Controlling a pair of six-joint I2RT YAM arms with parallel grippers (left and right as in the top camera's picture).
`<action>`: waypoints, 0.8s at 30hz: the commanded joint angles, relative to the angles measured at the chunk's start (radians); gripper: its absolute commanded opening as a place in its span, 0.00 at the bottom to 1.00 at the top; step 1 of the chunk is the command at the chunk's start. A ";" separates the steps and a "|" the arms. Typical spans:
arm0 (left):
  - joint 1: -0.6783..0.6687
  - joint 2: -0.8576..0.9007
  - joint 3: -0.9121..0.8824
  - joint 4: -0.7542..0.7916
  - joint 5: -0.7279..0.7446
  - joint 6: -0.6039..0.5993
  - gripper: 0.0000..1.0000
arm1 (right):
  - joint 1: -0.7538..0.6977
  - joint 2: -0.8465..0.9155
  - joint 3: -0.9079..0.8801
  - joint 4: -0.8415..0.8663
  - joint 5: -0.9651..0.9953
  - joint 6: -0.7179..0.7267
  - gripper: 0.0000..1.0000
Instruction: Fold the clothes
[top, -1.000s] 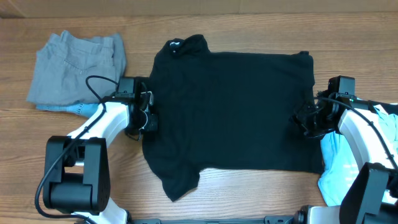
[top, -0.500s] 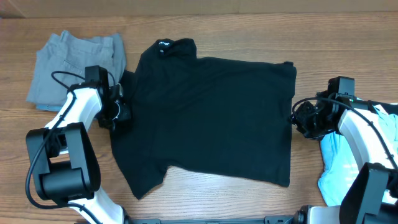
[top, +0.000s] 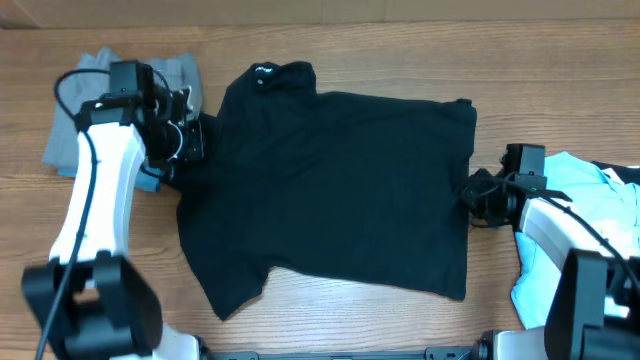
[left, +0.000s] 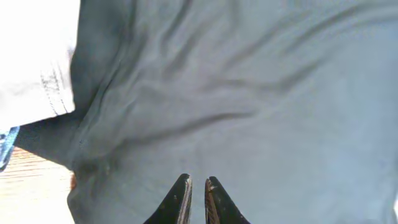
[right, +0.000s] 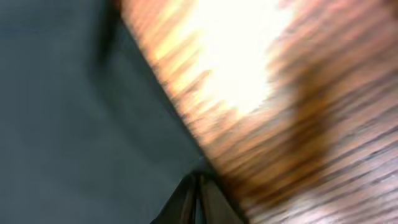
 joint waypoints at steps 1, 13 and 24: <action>-0.035 -0.093 0.022 -0.037 0.036 0.032 0.13 | -0.008 0.095 -0.011 0.000 0.173 0.061 0.07; -0.132 -0.117 0.016 -0.106 -0.001 0.048 0.18 | -0.154 0.088 0.129 -0.228 0.141 0.078 0.04; -0.134 -0.117 0.016 -0.139 -0.015 0.048 0.22 | -0.153 -0.055 0.270 -0.454 -0.130 -0.059 0.32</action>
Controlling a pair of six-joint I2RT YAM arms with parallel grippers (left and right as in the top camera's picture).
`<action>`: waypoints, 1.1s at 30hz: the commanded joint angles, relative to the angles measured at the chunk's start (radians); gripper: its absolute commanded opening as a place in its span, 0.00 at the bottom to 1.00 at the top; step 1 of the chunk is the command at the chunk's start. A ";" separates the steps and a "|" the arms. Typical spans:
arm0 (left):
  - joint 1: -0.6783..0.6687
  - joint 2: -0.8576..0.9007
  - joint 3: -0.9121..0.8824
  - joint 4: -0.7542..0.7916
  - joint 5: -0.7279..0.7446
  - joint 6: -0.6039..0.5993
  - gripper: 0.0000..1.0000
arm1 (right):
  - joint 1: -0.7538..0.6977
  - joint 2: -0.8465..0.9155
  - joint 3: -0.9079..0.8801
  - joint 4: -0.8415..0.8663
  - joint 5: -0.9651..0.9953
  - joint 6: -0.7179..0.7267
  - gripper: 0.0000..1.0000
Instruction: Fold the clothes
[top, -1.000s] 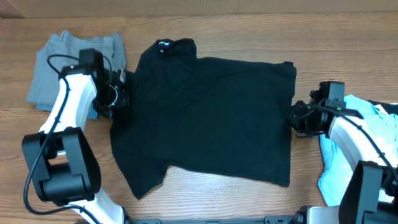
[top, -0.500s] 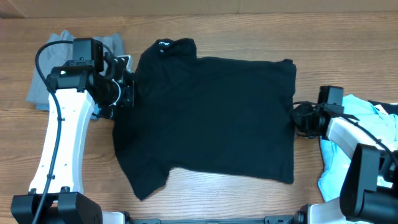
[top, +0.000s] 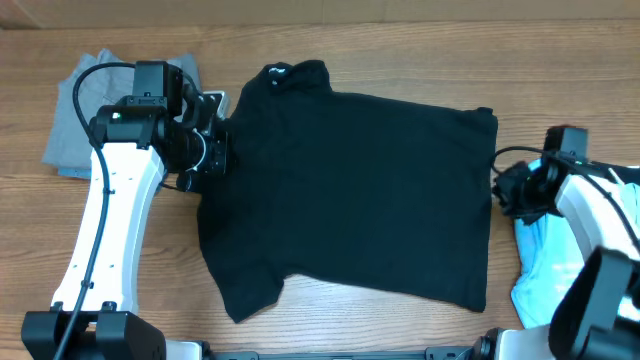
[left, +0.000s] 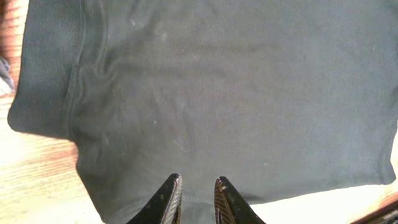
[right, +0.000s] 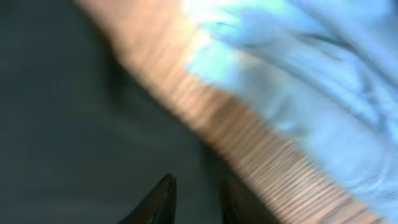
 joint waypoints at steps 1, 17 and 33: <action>-0.006 -0.006 0.011 -0.045 -0.009 0.019 0.23 | -0.003 -0.034 0.024 -0.079 -0.147 -0.092 0.40; -0.007 -0.086 -0.070 -0.319 -0.179 -0.259 0.31 | -0.032 -0.438 0.024 -0.403 -0.135 -0.200 0.63; -0.007 -0.085 -0.727 -0.078 0.076 -0.378 0.29 | -0.032 -0.432 -0.022 -0.417 -0.134 -0.206 0.70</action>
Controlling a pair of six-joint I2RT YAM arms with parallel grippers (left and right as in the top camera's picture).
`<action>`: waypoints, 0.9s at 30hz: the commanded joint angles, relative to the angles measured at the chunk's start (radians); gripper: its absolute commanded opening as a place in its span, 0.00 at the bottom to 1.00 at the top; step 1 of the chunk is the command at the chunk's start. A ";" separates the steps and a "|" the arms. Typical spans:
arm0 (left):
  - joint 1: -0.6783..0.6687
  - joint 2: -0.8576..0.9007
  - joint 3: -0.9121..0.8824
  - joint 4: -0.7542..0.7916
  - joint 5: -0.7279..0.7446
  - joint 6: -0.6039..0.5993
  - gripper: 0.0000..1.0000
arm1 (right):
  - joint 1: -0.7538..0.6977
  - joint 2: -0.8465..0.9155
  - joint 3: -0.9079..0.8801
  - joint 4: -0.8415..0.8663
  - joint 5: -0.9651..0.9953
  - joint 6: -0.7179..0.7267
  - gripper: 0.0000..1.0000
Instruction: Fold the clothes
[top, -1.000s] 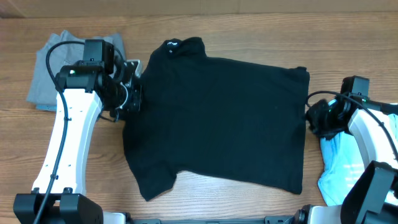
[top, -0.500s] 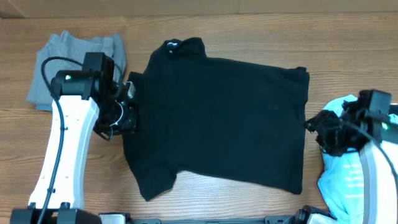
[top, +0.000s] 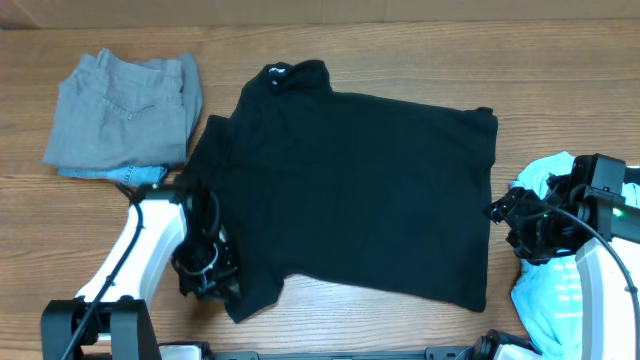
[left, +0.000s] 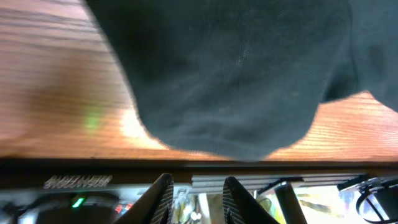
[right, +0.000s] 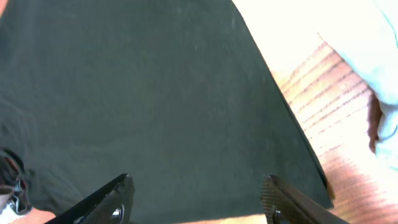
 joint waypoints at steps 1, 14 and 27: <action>-0.008 0.000 -0.117 0.071 0.125 -0.032 0.29 | -0.005 -0.001 -0.004 0.016 -0.001 -0.011 0.70; -0.032 -0.001 -0.173 0.315 0.029 -0.112 0.26 | -0.005 0.005 -0.004 0.027 -0.001 -0.018 0.70; -0.033 -0.066 -0.121 0.153 -0.146 -0.222 0.45 | -0.005 0.005 -0.004 0.029 -0.001 -0.022 0.69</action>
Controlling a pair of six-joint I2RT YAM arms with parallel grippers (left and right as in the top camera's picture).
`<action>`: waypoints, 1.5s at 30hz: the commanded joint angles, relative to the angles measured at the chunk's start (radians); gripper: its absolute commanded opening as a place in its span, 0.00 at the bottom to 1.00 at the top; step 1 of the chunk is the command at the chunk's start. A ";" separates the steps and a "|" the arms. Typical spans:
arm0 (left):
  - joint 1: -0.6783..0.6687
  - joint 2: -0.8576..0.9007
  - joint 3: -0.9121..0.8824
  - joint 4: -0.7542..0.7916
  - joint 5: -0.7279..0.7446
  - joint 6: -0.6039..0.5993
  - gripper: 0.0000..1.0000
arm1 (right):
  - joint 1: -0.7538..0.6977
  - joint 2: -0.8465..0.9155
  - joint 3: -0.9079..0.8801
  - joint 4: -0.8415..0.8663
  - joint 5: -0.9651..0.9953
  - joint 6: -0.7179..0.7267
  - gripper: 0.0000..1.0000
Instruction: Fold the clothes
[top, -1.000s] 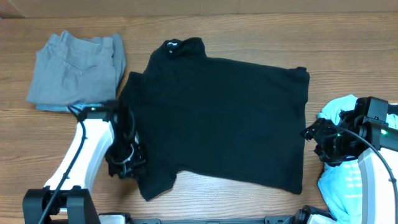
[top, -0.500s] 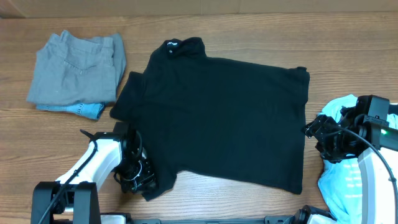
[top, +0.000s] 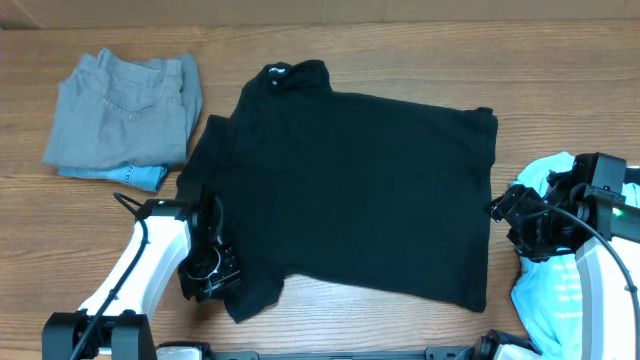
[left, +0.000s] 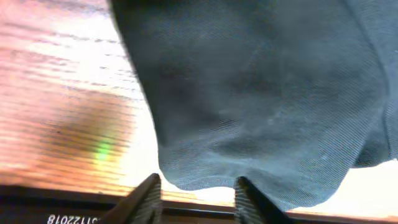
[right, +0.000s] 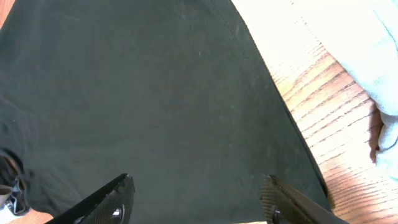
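A black T-shirt (top: 360, 185) lies spread flat mid-table, collar toward the far edge. My left gripper (top: 218, 278) is at its near-left sleeve. In the left wrist view the left gripper (left: 199, 198) is open, and the rounded sleeve hem (left: 249, 168) lies just ahead of the fingertips (left: 148, 194). My right gripper (top: 502, 212) hovers at the shirt's right edge. It is wide open in the right wrist view (right: 196, 198), with only flat black cloth (right: 155, 93) under the gap.
Folded grey shorts (top: 125, 115) lie at the far left. A light blue garment (top: 555, 290) is heaped at the right under the right arm, also seen as the light blue garment (right: 364, 56) beside the shirt's edge. The table's front edge (left: 74, 214) is right behind the left fingers.
The left gripper has edged closer to the sleeve hem and its jaws stand a little wider. The right gripper and the shirt are where they were.
First both grippers were shut on the shirt, left at the far-left sleeve by the shorts, right at the right edge. Then the shirt lay further right and the jaws had parted. Later the left arm was down at the near-left sleeve and the right gripper wide open, as now.
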 joint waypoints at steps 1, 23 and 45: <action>-0.007 -0.011 -0.054 0.008 -0.041 -0.074 0.45 | -0.005 0.002 -0.003 0.006 -0.001 -0.007 0.69; -0.002 -0.012 0.071 0.095 0.035 -0.089 0.04 | -0.007 0.010 -0.003 0.014 0.032 0.031 0.70; 0.007 -0.011 0.315 0.051 -0.227 -0.034 0.06 | -0.095 0.188 -0.228 -0.018 0.011 0.170 0.44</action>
